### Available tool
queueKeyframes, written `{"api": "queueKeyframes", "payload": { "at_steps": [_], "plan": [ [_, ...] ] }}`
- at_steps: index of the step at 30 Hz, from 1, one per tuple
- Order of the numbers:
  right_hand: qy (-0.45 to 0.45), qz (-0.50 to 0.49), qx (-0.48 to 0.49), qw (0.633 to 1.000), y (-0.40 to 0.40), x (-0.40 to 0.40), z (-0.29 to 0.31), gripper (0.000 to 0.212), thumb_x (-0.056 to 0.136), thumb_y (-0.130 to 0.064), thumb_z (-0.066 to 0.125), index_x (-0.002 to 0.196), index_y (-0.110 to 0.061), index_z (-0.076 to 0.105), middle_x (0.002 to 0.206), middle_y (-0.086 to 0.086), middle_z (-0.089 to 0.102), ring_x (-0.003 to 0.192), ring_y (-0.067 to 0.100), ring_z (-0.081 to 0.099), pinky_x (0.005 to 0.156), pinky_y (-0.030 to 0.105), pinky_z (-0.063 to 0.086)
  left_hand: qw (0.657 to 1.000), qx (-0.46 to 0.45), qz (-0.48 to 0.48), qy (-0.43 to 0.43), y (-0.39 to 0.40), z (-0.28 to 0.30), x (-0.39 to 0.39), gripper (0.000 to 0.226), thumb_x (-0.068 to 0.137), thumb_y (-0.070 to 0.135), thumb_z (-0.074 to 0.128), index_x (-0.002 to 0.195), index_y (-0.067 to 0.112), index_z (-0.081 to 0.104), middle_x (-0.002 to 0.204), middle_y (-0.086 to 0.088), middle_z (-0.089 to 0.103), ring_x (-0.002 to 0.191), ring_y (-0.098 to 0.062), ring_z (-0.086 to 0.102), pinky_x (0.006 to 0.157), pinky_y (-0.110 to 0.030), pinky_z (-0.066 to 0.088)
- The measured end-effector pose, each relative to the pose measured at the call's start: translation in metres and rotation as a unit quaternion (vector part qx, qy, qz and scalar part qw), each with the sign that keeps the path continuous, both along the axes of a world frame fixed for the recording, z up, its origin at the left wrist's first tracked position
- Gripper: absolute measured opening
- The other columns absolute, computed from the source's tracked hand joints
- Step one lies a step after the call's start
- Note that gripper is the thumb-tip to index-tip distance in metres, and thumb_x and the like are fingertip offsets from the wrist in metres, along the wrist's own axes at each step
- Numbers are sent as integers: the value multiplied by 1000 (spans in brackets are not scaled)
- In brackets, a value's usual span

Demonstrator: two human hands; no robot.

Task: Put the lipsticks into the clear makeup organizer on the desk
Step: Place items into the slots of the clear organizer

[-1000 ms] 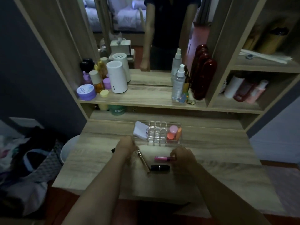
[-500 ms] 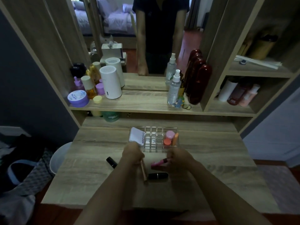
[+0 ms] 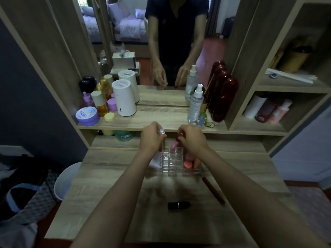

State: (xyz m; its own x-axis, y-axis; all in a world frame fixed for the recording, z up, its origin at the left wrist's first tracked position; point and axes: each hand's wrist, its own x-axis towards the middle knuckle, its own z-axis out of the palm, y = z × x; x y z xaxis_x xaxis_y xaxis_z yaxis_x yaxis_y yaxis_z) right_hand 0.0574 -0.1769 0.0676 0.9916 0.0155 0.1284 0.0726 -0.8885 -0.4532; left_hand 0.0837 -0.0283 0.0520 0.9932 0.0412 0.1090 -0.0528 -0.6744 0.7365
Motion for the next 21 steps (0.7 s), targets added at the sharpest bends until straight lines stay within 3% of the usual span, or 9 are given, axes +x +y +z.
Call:
{"api": "queueKeyframes", "payload": {
  "at_steps": [8, 12, 21],
  "plan": [
    [9, 33, -78, 996, 10, 7, -24, 20, 84, -11, 64, 103, -10, 59, 106, 12, 66, 96, 32, 62, 73, 37, 47, 999, -37, -7, -13, -1, -22, 0, 15, 76, 3, 71, 88, 7, 63, 84, -7, 71, 73, -11, 60, 67, -20, 48],
    [29, 34, -73, 996, 12, 10, -30, 16, 85, -13, 61, 101, -11, 60, 106, 12, 67, 96, 32, 63, 80, 44, 53, 999, -43, -23, -15, -2, -23, 5, 17, 75, 5, 73, 89, 6, 64, 83, -5, 69, 73, -9, 60, 65, -17, 47],
    [56, 38, -79, 995, 6, 15, -30, 20, 84, -10, 61, 103, -9, 64, 107, 14, 67, 100, 34, 62, 82, 43, 52, 999, -10, -45, -19, 0, -31, 7, 16, 74, 7, 74, 88, 6, 65, 82, -7, 71, 68, -9, 56, 60, -10, 35]
  ]
}}
